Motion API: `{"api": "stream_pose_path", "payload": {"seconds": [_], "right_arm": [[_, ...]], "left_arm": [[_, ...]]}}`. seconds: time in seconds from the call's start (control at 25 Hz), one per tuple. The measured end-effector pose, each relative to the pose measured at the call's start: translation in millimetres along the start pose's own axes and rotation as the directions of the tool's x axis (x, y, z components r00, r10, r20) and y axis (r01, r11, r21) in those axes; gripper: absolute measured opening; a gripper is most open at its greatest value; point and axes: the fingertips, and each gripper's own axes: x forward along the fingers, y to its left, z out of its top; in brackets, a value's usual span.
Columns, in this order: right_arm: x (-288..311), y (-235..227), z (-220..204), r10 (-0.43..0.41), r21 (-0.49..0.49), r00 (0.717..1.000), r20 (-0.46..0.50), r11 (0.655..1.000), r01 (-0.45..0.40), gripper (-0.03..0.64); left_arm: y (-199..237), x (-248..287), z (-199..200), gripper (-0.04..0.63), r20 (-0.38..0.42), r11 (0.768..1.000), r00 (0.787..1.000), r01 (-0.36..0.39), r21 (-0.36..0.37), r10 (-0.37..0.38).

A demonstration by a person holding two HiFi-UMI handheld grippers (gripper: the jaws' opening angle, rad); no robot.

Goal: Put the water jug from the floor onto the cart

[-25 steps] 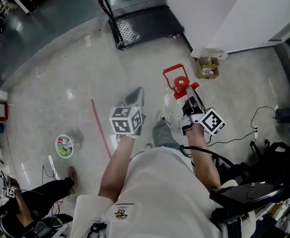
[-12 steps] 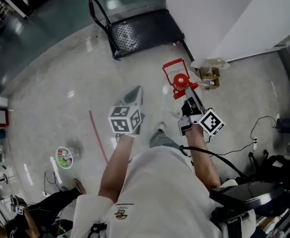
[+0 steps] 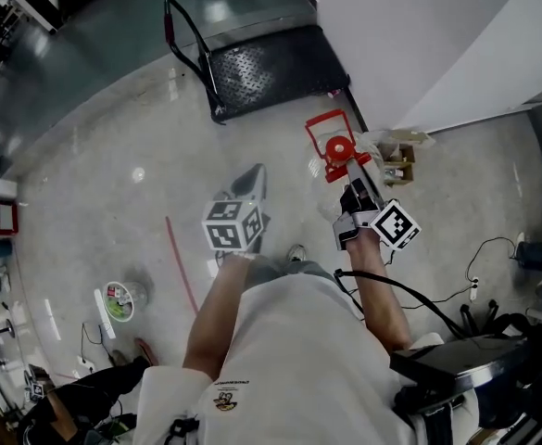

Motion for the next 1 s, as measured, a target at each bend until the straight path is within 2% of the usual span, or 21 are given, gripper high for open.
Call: {"api": "stream_pose_path", "payload": {"seconds": [0.12, 0.36, 0.6, 0.84, 1.0], "right_arm": [[18, -4, 12, 0.03, -0.056, 1.0, -0.002, 0.998, -0.03, 0.077], [88, -14, 20, -0.002, -0.038, 1.0, -0.005, 0.999, 0.002, 0.077], [105, -9, 28, 0.003, -0.035, 1.0, 0.016, 0.999, -0.002, 0.075], [221, -33, 63, -0.039, 0.007, 0.999, 0.037, 0.999, 0.039, 0.075], [286, -36, 85, -0.041, -0.003, 0.998, 0.042, 0.999, 0.041, 0.075]], "left_arm": [[12, 18, 7, 0.002, -0.002, 1.0, 1.0, -0.007, -0.011, 0.007], [57, 76, 42, 0.002, -0.011, 1.0, 1.0, 0.011, -0.029, -0.011], [64, 109, 73, 0.002, 0.004, 0.999, 0.999, 0.049, -0.005, -0.049], [127, 216, 125, 0.002, -0.027, 0.997, 0.997, 0.072, -0.03, -0.073], [160, 262, 150, 0.002, -0.039, 0.996, 0.996, 0.077, -0.039, -0.079]]}}
